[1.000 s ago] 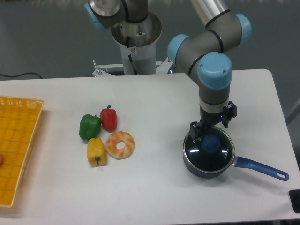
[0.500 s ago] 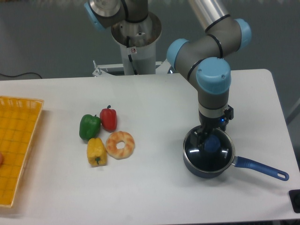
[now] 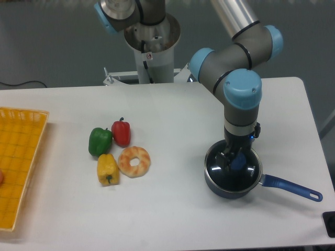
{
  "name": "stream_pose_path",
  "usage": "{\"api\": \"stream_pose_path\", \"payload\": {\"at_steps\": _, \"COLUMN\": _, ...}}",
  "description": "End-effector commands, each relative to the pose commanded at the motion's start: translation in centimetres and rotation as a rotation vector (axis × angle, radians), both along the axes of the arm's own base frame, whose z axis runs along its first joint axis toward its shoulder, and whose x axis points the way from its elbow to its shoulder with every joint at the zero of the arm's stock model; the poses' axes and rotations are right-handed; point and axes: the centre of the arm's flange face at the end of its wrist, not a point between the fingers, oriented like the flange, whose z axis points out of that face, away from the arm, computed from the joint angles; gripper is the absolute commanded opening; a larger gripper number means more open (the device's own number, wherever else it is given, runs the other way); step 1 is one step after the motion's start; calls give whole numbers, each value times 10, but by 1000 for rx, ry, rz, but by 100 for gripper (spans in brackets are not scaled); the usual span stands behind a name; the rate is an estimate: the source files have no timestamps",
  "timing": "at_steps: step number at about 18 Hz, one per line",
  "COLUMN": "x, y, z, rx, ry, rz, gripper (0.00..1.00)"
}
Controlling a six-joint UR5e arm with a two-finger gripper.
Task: Open the lid
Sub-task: 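Lower the gripper further around the blue knob of the glass lid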
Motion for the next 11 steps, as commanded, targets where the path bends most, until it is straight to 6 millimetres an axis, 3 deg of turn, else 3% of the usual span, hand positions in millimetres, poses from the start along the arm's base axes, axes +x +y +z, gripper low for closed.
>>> {"api": "stream_pose_path", "payload": {"at_steps": 11, "x": -4, "y": 1, "z": -16, "rx": -6, "ry": -8, "rz": 33, "gripper": 100}}
